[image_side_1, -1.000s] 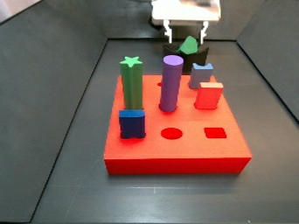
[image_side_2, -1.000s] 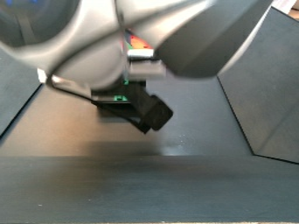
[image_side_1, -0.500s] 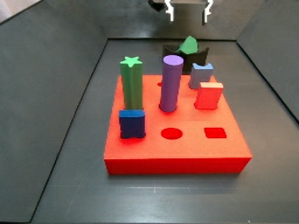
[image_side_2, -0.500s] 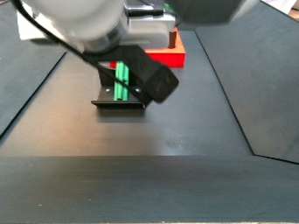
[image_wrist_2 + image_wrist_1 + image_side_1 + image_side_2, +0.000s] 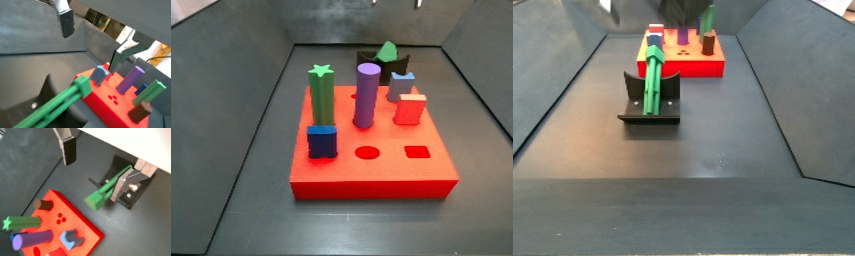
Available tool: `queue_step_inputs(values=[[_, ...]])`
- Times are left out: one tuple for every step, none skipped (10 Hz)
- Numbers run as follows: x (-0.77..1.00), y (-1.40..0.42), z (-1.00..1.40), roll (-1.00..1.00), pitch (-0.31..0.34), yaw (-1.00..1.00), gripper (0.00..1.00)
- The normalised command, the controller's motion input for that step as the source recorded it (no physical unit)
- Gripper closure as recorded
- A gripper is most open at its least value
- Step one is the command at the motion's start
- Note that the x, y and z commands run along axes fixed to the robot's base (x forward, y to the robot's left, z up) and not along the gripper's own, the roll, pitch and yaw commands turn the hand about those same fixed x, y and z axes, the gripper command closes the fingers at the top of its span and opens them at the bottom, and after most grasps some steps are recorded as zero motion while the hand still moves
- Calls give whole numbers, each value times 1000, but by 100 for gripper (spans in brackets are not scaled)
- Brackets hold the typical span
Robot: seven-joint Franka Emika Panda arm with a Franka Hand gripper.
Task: Pick up the 3 prong object. Move up. Rotate the 3 prong object. Place the 3 prong object on the fixture. Regrasp the 3 prong object. Move to above the board. Insert the 3 prong object.
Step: Regrasp the 3 prong object.
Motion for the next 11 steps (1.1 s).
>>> queue_step_inputs(values=[[-50,-1000,741,1000,36,14,0],[-37,-759,431,1000,34,14,0],[-26,-548,192,1000,31,14,0],[-7,-337,80,1000,29,15,0],[-11,-70,66,1000,28,16,0],[-9,-37,43,1000,27,16,0],[4,-49,20,1000,25,18,0],[8,-38,19,1000,24,19,0],[9,-24,14,1000,27,20,0],[7,-19,12,1000,31,21,0],[15,-23,9,1000,41,25,0]])
